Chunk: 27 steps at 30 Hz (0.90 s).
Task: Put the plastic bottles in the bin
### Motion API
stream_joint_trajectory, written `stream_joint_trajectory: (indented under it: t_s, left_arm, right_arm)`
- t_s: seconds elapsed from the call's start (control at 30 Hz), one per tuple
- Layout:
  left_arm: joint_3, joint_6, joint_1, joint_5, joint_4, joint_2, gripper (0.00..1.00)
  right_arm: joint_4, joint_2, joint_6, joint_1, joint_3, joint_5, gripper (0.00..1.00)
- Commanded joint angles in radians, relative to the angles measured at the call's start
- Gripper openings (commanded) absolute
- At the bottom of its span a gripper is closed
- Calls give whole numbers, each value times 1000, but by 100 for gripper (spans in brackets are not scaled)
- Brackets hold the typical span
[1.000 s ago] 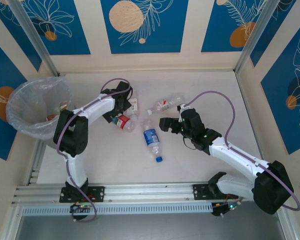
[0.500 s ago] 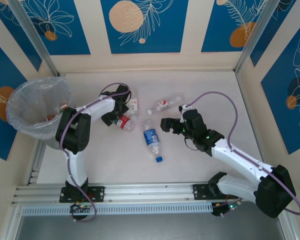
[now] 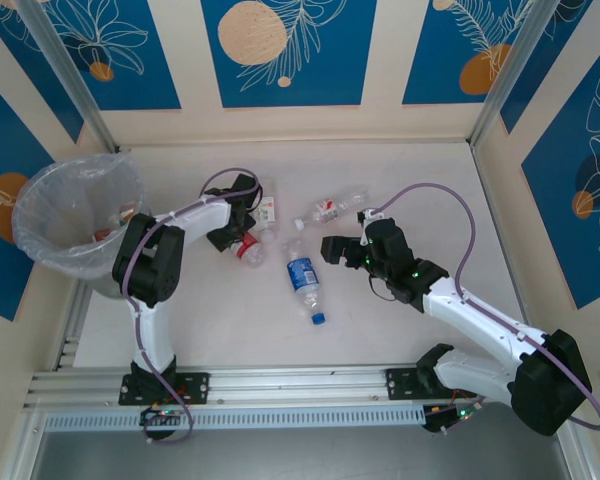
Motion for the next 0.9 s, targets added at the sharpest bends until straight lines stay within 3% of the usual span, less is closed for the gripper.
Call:
stream_joint_trajectory:
  t_s: [0.0, 0.1, 0.27, 0.87]
  left_arm:
    - [-7, 89, 12, 3, 32, 10, 73]
    - [-10, 196, 11, 33, 66, 2, 72]
    - [-28, 287, 14, 16, 88, -15, 60]
    - [-79, 507, 13, 31, 136, -154, 56]
  right_arm:
    - [1, -7, 8, -4, -3, 23, 100]
    - [2, -4, 9, -4, -4, 24, 100]
    - [5, 5, 11, -4, -2, 26, 100]
    - [21, 83, -20, -4, 46, -31, 100]
